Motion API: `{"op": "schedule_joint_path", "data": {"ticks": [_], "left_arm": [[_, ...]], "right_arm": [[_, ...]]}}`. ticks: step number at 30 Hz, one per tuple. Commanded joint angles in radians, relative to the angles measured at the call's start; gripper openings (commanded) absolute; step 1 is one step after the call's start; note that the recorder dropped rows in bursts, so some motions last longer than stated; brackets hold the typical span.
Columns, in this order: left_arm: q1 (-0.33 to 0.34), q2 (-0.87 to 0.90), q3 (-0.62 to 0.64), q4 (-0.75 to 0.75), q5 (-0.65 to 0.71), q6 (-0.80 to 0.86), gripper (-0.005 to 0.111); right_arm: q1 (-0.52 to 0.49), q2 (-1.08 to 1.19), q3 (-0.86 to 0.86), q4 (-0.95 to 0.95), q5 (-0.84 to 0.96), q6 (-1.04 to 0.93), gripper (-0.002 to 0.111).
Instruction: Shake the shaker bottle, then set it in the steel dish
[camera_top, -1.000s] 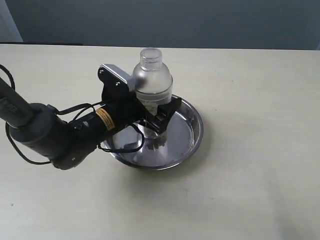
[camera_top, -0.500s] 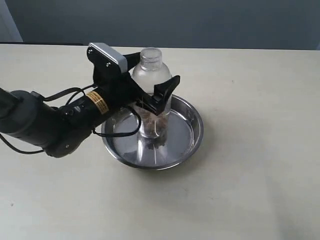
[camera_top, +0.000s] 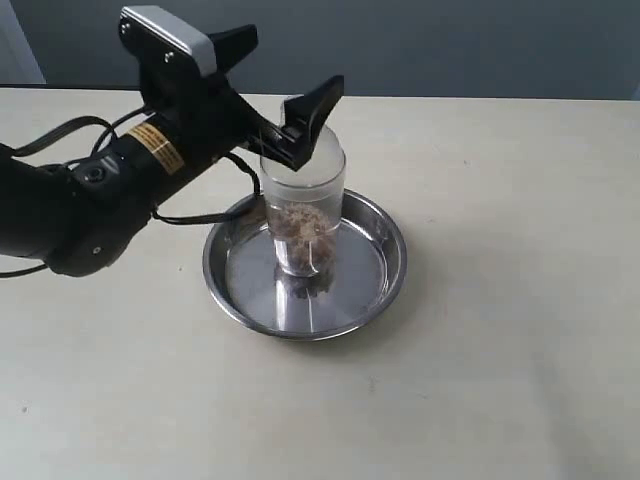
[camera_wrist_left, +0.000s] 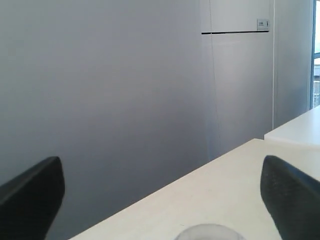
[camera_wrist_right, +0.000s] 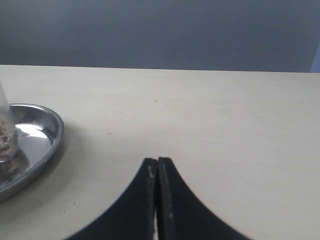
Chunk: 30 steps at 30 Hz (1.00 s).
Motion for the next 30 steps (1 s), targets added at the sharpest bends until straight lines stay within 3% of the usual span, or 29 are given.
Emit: {"op": "schedule_joint_path", "data": {"ticks": [1,7,11,12,19,25,30], "left_arm": [[0.006,-0.106,-0.002,-0.015,0.108,0.035,0.083],[0.017,-0.273,-0.002,-0.016,0.337,0.043,0.039],[0.02,-0.359,-0.002,-0.086,0.494,0.043,0.004],[0.02,-0.375,-0.002,-0.112,0.514,0.047,0.0],[0.02,-0.449,-0.002,-0.346,0.602,0.049,0.0],[0.039,-0.484,-0.002,-0.363,0.668,0.06,0.0],[0.05,-0.502,-0.002,-0.365,0.688,0.214,0.0]], "right_arm": [[0.004,-0.004,0.001,-0.001,-0.012,0.0,-0.001],[0.004,-0.004,0.001,-0.001,-0.012,0.0,-0.001],[0.004,-0.004,0.001,-0.001,-0.012,0.0,-0.001],[0.004,-0.004,0.001,-0.001,-0.012,0.0,-0.001],[0.004,-0.004,0.001,-0.001,-0.012,0.0,-0.001],[0.004,-0.004,0.001,-0.001,-0.012,0.0,-0.001],[0.004,-0.004,0.001,-0.001,-0.012,0.0,-0.001]]}}
